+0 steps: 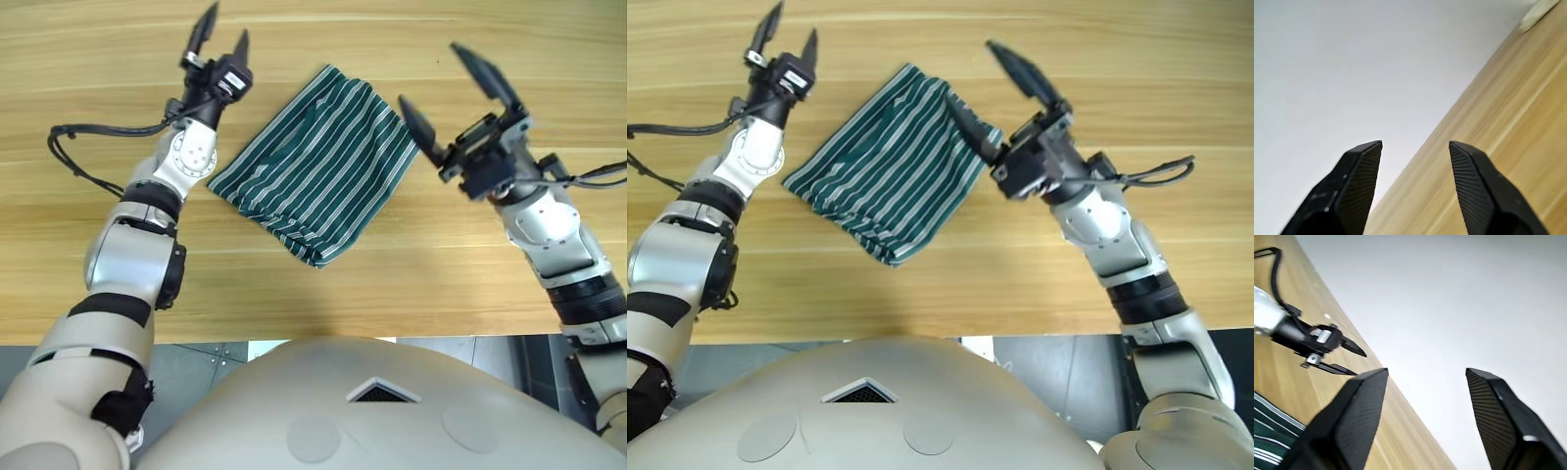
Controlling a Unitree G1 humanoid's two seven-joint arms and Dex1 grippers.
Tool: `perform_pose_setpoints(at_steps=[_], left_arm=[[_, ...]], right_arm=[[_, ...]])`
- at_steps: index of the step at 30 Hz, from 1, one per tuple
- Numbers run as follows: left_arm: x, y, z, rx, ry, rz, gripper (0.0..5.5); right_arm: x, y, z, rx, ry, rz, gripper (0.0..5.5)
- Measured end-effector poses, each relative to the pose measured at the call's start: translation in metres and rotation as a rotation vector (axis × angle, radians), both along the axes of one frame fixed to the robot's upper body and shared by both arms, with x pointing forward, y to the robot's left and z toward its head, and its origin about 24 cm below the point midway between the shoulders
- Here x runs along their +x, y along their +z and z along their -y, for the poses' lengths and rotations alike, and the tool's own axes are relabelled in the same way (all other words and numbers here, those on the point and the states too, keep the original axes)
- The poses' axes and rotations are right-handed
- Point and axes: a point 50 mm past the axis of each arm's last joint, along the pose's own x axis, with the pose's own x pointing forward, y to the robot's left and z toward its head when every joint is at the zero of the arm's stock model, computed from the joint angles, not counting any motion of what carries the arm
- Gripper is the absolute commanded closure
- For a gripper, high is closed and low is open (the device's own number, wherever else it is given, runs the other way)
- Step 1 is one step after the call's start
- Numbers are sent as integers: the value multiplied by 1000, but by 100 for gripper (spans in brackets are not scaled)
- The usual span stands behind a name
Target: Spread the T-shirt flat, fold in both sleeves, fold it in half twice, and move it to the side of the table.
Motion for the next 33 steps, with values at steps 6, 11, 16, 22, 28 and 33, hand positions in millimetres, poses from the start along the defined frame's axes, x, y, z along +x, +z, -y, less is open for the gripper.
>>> perform_pose_setpoints(at_steps=[6, 11, 16, 22, 28, 33], left_arm=[[-39, -50, 41, 408, -462, -196, 298], [-38, -50, 41, 457, -468, -205, 298], [-24, -48, 24, 535, -321, -183, 298], [-32, -47, -44, 487, -60, -202, 298], [-52, -53, -45, 218, 87, -160, 298], [-68, -27, -22, -101, 139, -11, 298]], right_arm=[[24, -29, 6, -52, -136, -88, 258], [36, -42, 3, -145, -160, -102, 258], [34, -55, -5, -264, -130, -109, 258], [15, -82, -19, -429, -21, -165, 258], [-1, -94, -40, -552, 103, -152, 258], [0, -90, -66, -551, 176, -93, 258]])
